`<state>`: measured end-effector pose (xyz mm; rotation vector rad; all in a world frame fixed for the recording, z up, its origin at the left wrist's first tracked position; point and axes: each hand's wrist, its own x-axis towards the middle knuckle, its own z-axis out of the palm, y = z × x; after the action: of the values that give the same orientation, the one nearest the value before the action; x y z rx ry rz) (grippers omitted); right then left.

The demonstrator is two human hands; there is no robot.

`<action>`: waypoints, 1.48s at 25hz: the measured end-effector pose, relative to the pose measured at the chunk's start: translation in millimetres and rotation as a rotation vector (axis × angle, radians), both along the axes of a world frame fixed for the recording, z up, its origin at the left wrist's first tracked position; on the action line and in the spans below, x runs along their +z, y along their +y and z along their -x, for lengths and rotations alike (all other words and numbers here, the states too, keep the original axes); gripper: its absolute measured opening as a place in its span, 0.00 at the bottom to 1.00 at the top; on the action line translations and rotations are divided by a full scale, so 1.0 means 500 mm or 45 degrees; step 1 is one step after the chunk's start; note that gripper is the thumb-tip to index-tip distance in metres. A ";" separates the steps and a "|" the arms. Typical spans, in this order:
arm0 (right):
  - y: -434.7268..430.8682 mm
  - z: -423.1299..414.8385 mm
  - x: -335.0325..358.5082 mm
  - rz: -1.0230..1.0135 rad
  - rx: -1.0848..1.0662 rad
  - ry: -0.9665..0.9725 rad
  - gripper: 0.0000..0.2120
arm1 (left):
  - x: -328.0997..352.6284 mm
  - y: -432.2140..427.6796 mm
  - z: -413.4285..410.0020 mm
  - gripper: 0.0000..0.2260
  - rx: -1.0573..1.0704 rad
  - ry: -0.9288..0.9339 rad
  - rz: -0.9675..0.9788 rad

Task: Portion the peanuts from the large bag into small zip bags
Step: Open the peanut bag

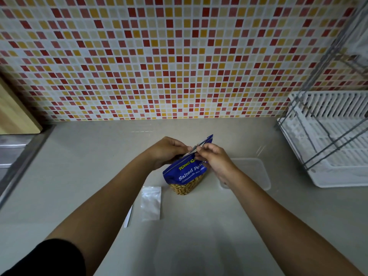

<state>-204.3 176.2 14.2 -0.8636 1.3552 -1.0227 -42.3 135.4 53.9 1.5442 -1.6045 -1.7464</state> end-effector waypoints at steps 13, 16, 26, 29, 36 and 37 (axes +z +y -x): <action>-0.011 0.009 0.052 0.063 0.245 0.605 0.11 | 0.010 -0.006 0.007 0.06 -0.199 -0.361 0.358; -0.004 0.005 0.049 0.105 0.216 0.718 0.13 | 0.000 -0.005 0.009 0.07 -0.199 -0.494 0.532; -0.005 -0.004 0.067 0.092 0.203 0.855 0.12 | -0.011 0.014 0.036 0.09 -0.145 -0.758 0.917; 0.004 -0.004 0.074 0.132 0.200 0.907 0.13 | -0.007 0.009 0.024 0.10 -0.068 -0.908 0.954; 0.036 0.029 0.081 0.038 0.217 0.734 0.12 | 0.017 -0.002 0.019 0.09 -0.217 -0.949 1.176; 0.036 0.033 0.086 -0.007 0.281 0.756 0.12 | 0.016 -0.002 0.020 0.09 -0.248 -1.015 1.249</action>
<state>-221.0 194.2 56.9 -1.3479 1.6992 -0.6072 -52.3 134.4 61.8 1.5810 -2.4584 -0.1366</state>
